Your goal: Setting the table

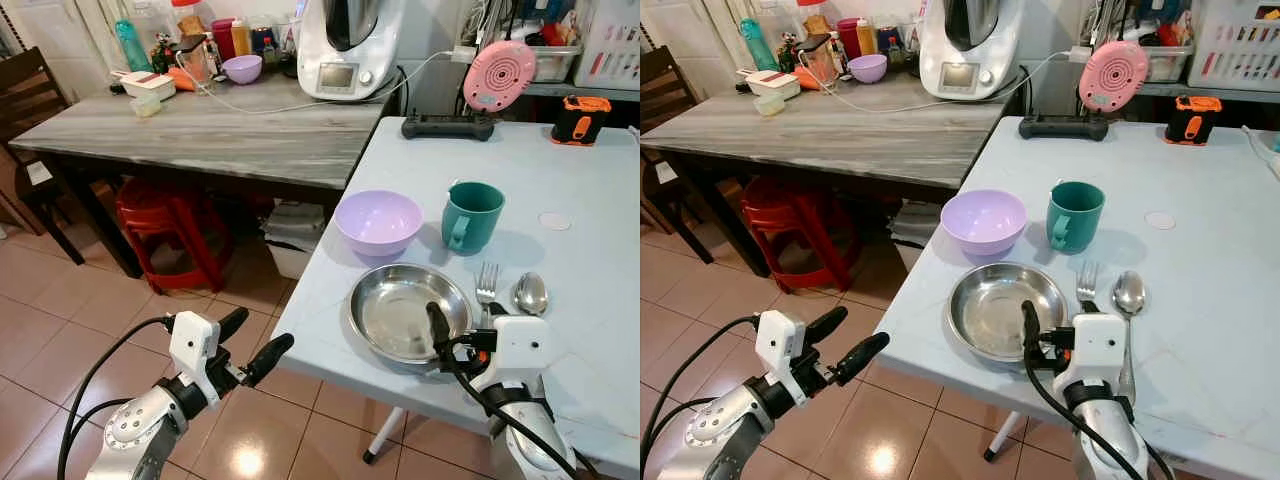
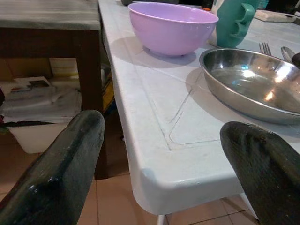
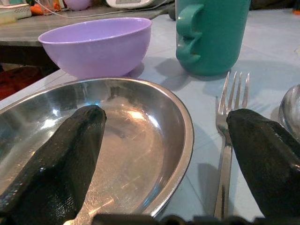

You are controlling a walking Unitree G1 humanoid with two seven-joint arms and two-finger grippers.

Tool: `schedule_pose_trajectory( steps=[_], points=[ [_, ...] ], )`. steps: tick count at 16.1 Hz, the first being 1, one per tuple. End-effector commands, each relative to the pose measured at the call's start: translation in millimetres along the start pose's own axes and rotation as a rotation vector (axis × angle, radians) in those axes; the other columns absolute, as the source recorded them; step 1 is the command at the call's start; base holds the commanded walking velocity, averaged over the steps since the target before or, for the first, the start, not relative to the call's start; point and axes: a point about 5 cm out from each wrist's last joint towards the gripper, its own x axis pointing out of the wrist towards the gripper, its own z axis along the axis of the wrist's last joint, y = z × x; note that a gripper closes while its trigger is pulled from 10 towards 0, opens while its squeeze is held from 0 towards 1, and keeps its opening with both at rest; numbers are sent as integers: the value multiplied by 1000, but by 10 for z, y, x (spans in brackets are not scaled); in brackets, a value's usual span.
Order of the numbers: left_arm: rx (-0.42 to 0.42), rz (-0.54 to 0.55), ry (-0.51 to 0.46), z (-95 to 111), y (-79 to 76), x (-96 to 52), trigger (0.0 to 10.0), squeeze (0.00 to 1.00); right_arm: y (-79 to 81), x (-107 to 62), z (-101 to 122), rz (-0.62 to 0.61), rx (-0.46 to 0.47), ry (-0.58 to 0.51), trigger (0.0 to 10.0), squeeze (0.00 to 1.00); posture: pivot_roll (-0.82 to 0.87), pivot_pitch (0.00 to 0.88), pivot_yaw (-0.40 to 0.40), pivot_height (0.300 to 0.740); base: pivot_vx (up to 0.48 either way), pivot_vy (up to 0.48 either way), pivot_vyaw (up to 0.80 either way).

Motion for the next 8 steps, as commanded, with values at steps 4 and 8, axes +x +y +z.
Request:
schedule_pose_trajectory(
  steps=[4,8],
  points=[
    [31,-39,-1,16,-38,-3,10000,0,-3,27,-42,15,60,65,10000,0,-71,29,116,740,0,0,0],
    [40,-58,5,-3,-54,0,10000,0,17,89,-9,37,97,73,2627,0,-70,29,116,740,0,0,0]
  ],
)
